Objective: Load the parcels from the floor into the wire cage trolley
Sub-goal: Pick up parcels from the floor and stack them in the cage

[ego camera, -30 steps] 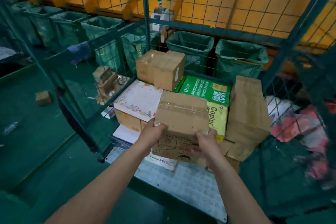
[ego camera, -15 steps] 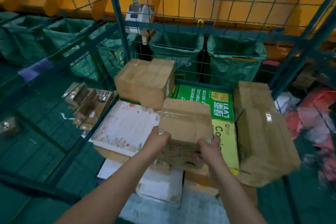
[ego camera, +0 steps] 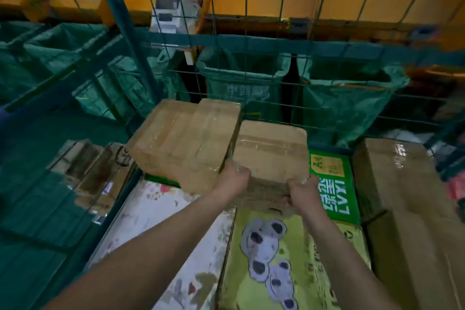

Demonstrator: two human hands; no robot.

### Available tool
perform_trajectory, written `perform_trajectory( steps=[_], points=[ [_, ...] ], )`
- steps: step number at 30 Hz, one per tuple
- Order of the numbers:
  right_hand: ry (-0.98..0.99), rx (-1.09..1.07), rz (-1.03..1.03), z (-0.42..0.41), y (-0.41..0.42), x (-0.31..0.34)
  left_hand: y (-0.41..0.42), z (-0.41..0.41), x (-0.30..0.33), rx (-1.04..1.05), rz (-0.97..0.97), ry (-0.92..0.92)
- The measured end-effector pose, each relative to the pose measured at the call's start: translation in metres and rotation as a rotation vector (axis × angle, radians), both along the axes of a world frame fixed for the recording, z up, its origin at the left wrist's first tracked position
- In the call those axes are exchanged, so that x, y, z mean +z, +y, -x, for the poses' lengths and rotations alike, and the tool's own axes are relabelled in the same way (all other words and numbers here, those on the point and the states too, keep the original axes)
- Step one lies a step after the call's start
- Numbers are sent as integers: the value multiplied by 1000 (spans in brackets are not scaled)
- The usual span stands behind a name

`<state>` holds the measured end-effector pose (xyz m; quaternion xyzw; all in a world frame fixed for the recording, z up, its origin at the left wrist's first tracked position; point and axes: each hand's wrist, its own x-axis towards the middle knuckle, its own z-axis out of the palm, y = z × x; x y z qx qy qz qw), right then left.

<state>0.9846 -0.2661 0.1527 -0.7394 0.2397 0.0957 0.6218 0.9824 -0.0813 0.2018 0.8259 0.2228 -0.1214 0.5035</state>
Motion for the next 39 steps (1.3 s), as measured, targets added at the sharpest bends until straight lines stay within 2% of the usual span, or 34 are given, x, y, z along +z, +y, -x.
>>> perform_trajectory(
  steps=[5,11,14,20,24,28,30,34,39],
  points=[
    [-86,30,-21,-92,15,-16,13,-79,-19,-100,-38,-164],
    [-98,38,20,-134,36,-67,18,-103,-64,-417,-231,3],
    [-145,11,52,-150,44,-87,22,-115,-82,-441,-261,1],
    [-81,23,22,-169,41,-98,23,-125,-91,-454,-247,13],
    [-2,22,-56,-167,39,-95,28,-124,-87,-495,-248,59],
    [51,-40,-164,-157,36,-65,34,-108,-67,-457,-159,2],
    [26,-76,-179,-136,41,-53,36,-90,-57,-443,-135,-33],
    [14,14,-177,-79,60,-42,46,-48,-39,-356,-79,-48],
    [91,59,-211,-9,86,-12,66,23,-17,-186,17,-51]
  ],
)
